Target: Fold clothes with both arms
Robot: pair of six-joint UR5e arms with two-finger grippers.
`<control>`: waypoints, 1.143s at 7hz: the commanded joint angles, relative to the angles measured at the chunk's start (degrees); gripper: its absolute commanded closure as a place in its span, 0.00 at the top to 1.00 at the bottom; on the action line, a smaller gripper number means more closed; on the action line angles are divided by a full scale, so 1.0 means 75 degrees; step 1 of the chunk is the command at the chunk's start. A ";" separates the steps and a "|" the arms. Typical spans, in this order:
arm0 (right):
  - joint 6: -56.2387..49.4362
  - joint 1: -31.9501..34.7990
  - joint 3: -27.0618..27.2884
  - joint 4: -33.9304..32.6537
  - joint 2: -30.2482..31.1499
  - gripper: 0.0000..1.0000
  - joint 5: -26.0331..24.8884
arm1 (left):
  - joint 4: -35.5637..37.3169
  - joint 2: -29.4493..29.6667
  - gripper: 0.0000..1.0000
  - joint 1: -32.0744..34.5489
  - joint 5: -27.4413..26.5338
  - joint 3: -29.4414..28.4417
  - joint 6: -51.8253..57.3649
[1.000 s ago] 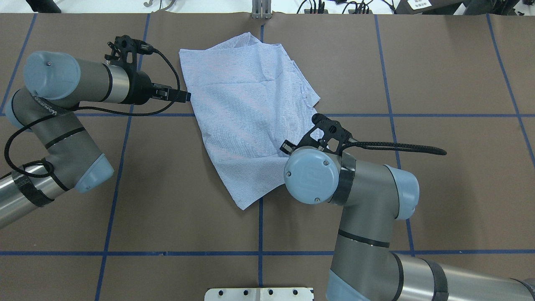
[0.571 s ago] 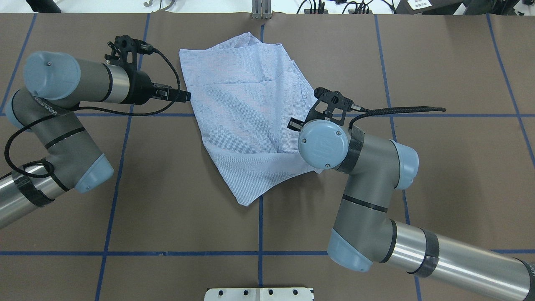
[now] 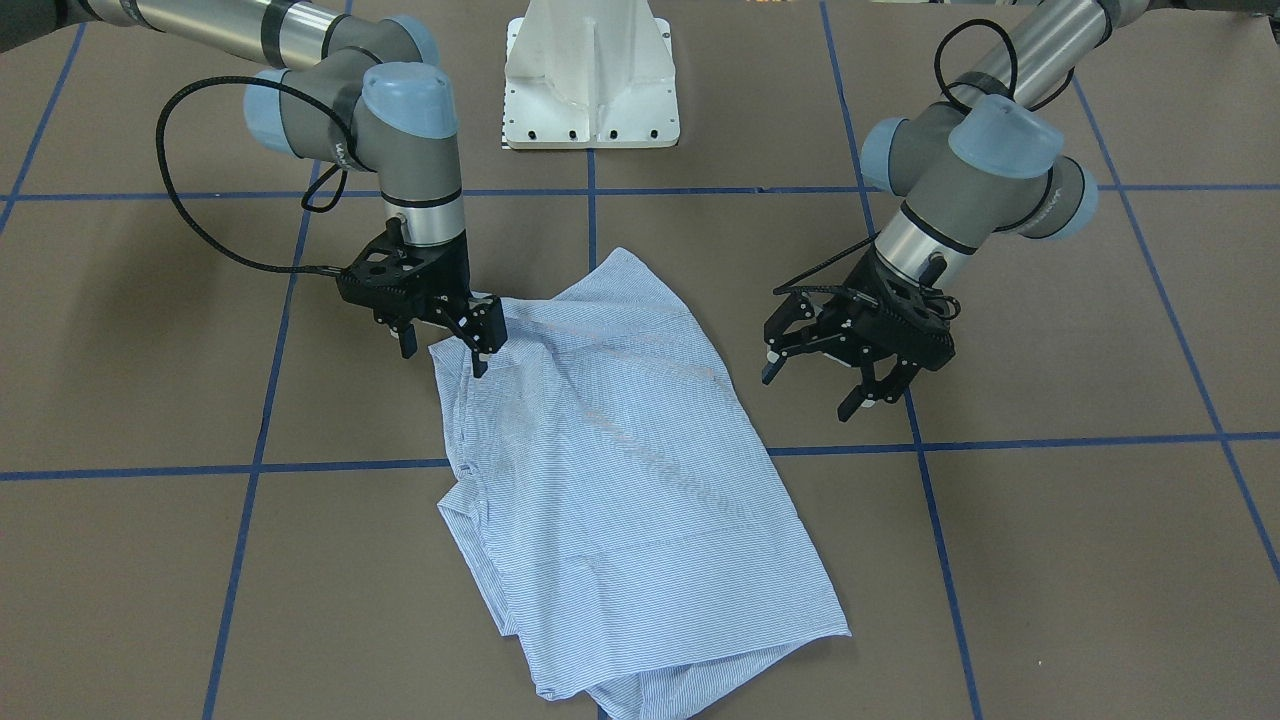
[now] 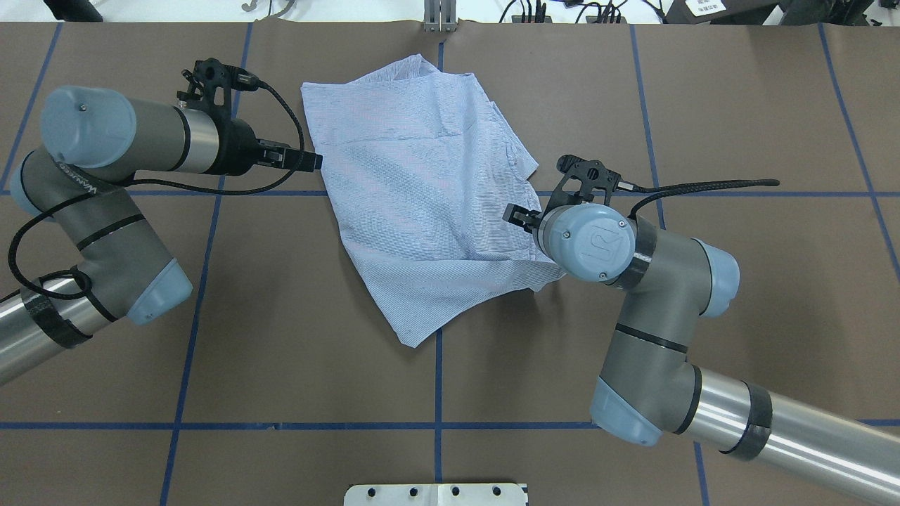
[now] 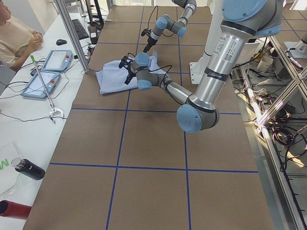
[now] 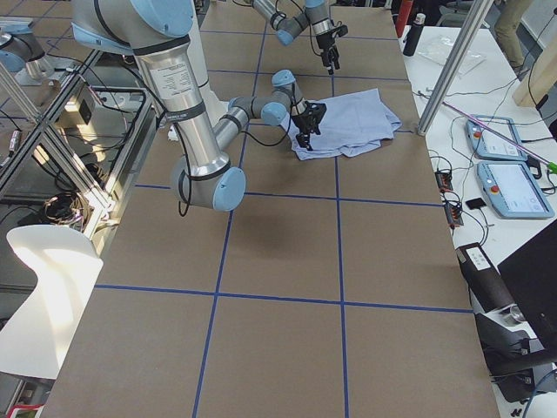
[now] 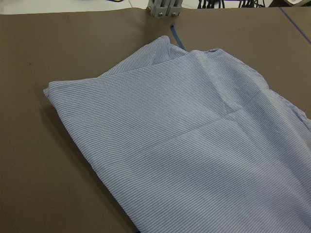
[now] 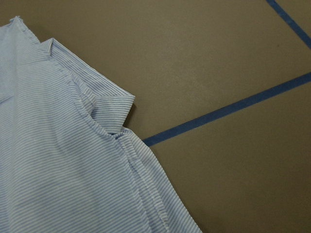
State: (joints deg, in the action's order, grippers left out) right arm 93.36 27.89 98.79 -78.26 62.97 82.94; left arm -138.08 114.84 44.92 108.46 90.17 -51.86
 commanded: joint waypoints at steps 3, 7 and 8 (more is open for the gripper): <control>0.0607 -0.0296 -0.0339 0.0357 0.0134 0.81 -0.0055 | 0.0047 0.0040 1.00 -0.0012 0.0000 -0.0011 0.0000; 0.0619 -0.0414 -0.0339 0.0251 0.0170 0.68 -0.0102 | 0.0035 0.0052 1.00 -0.0012 0.0000 -0.0011 0.0000; 0.0653 -0.0414 -0.0351 0.0251 0.0170 0.52 -0.0114 | 0.0035 0.0052 1.00 -0.0012 0.0000 -0.0023 0.0000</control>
State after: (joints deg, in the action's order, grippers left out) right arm 98.06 24.86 96.21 -76.29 64.19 82.22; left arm -137.81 115.20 44.83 108.46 90.06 -51.85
